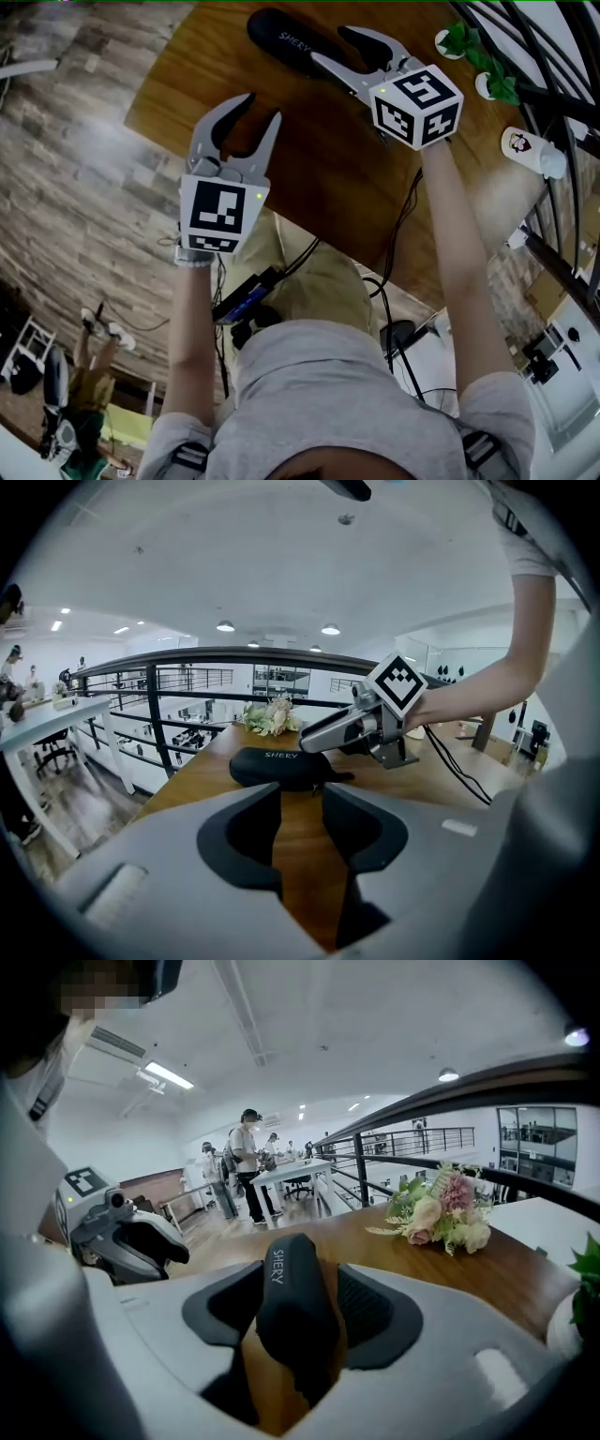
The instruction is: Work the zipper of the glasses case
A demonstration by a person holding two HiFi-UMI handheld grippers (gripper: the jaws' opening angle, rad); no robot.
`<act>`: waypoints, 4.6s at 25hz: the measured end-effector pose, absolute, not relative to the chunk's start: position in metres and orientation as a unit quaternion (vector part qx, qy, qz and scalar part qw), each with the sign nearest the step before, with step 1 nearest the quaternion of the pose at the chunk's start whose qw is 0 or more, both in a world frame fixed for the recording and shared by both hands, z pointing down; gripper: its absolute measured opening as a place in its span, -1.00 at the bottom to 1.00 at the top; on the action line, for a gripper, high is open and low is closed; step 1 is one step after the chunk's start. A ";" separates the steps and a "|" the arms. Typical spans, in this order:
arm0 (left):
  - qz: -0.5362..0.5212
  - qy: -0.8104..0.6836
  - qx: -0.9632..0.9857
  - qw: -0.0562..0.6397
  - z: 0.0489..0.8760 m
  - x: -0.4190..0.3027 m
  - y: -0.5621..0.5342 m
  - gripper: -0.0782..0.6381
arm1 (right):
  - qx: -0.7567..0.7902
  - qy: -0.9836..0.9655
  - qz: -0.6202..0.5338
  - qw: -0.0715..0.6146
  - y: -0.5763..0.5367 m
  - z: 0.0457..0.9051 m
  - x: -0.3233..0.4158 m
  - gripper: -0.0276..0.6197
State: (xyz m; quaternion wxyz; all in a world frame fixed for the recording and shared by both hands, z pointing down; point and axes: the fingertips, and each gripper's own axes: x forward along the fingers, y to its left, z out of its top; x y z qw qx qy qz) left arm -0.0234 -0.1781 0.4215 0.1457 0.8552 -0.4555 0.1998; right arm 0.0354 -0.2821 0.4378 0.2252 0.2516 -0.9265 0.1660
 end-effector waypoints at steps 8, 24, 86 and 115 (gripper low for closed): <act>0.221 -0.451 0.851 0.155 0.440 -0.016 -0.187 -0.37 | 0.203 -0.931 0.200 0.228 -0.282 0.451 0.023 -0.10; 0.279 -0.454 0.835 0.140 0.478 0.012 -0.215 -0.36 | 0.168 -0.927 0.271 0.197 -0.281 0.449 0.016 -0.22; 0.327 -0.516 0.770 0.187 0.490 -0.016 -0.234 -0.71 | 0.171 -0.932 0.230 0.220 -0.274 0.447 0.001 -0.20; 0.353 -0.547 0.747 0.138 0.489 -0.086 -0.289 -0.67 | 0.178 -0.932 0.226 0.219 -0.275 0.448 0.005 -0.20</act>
